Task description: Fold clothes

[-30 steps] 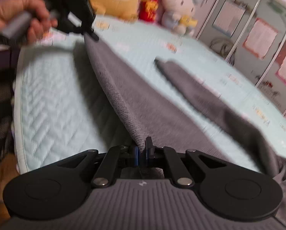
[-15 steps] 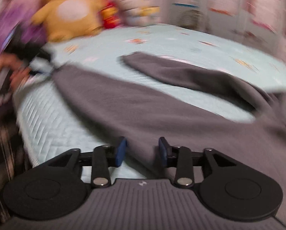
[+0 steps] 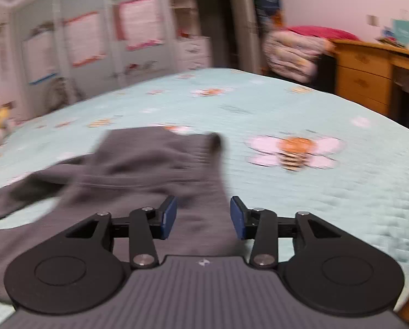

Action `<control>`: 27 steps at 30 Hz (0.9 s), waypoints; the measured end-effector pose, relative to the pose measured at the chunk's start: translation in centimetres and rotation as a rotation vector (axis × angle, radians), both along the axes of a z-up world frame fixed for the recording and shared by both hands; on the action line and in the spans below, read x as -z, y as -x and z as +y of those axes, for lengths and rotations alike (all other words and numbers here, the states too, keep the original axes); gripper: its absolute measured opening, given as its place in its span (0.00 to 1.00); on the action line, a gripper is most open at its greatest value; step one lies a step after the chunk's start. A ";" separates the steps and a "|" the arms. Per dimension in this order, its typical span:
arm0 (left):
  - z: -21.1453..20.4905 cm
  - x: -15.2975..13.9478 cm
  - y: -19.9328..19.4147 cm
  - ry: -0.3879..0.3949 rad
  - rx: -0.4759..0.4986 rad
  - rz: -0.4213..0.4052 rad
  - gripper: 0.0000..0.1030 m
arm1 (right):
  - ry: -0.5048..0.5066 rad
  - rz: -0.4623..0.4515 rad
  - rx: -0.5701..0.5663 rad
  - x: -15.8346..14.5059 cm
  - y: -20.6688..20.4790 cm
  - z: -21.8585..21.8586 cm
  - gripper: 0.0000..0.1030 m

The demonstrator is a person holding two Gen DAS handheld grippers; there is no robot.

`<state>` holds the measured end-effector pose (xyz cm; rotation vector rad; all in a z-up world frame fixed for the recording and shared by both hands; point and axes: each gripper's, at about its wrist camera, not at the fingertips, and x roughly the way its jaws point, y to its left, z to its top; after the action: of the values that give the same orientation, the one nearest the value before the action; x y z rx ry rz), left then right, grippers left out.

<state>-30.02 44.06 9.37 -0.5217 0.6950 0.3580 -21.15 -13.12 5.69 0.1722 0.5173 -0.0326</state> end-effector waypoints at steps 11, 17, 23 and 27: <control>-8.2 2.6 -4.1 0.002 0.314 0.068 0.51 | -0.608 0.095 0.070 6.6 -1.2 -7.0 0.45; -11.9 3.8 -6.5 -0.034 0.400 0.139 0.52 | -0.609 0.108 0.035 6.1 -3.0 -5.7 0.29; -13.0 4.9 -7.2 -0.059 0.433 0.178 0.57 | -0.478 0.088 0.040 4.7 -1.7 -5.0 0.19; -13.2 5.3 -7.3 -0.076 0.450 0.181 0.61 | -0.409 0.144 0.039 5.4 -1.5 -4.9 0.19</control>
<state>-22.75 30.82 4.02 -0.2510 0.9453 0.0081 -19.64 -18.04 0.27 0.5827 0.6609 0.0231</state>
